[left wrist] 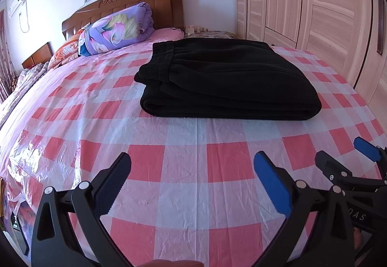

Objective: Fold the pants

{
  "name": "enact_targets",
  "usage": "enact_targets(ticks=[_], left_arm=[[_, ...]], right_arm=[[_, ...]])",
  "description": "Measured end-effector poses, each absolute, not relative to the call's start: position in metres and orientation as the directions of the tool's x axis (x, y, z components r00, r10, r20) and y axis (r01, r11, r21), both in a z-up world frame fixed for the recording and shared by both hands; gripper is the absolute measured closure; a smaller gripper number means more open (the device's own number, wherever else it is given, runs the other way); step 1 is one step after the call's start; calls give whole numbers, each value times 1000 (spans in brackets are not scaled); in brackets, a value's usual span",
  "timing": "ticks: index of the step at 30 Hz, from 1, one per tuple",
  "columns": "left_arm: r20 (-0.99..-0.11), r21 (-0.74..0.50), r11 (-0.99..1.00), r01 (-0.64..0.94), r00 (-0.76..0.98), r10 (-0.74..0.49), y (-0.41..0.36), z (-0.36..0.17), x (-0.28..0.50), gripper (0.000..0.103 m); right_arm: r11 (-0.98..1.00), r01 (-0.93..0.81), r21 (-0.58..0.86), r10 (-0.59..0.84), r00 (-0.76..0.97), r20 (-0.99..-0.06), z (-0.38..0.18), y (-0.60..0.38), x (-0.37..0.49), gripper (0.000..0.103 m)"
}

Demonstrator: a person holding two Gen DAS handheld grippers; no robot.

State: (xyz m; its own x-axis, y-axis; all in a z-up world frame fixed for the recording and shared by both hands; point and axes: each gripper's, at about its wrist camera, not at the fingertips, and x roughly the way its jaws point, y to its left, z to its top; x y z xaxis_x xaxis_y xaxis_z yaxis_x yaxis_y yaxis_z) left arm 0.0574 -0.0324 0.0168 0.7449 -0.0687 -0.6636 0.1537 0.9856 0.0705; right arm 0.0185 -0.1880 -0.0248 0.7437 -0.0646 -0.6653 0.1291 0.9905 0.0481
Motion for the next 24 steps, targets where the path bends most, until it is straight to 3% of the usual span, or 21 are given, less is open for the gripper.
enact_targets(ticks=[24], left_arm=[[-641,86,986,144,765,-56,-34,21,51,1]], right_arm=[[991,127,50,-61,742,-668,-25,-187,18,4]])
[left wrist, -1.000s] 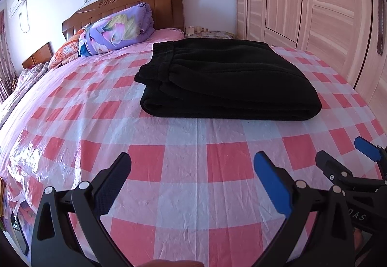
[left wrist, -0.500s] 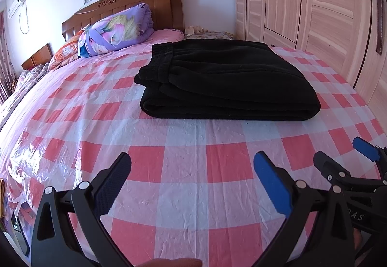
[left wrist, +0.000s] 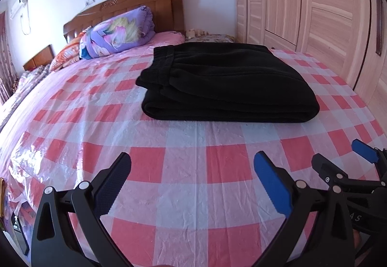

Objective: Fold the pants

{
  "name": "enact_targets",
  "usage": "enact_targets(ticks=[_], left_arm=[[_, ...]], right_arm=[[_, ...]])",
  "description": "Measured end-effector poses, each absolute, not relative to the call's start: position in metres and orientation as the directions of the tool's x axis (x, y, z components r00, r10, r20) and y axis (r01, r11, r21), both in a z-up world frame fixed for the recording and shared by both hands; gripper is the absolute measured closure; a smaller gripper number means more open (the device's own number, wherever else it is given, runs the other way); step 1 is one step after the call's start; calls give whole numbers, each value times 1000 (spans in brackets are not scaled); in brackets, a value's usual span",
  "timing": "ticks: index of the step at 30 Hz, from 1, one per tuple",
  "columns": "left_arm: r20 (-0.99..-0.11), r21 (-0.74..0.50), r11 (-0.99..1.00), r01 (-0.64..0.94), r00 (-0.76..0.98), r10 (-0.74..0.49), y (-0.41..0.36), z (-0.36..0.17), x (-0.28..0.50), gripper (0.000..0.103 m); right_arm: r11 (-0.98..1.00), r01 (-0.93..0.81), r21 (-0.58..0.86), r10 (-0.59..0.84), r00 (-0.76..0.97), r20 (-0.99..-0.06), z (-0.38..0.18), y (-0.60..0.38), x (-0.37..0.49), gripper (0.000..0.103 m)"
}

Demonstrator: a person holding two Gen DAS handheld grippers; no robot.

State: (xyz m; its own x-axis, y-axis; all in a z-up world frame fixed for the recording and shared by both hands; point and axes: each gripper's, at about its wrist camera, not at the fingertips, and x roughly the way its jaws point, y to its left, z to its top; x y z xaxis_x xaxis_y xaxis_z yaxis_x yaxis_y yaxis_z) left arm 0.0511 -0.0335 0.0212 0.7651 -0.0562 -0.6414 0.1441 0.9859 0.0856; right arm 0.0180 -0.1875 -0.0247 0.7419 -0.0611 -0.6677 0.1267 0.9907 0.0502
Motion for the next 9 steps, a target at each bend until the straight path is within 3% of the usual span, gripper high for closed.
enact_targets(ticks=[9], left_arm=[[-657,70,983,169,750,-83,-34,21,53,2]], right_arm=[[990,126,55,-57,739,-671,-27,-188,18,4]])
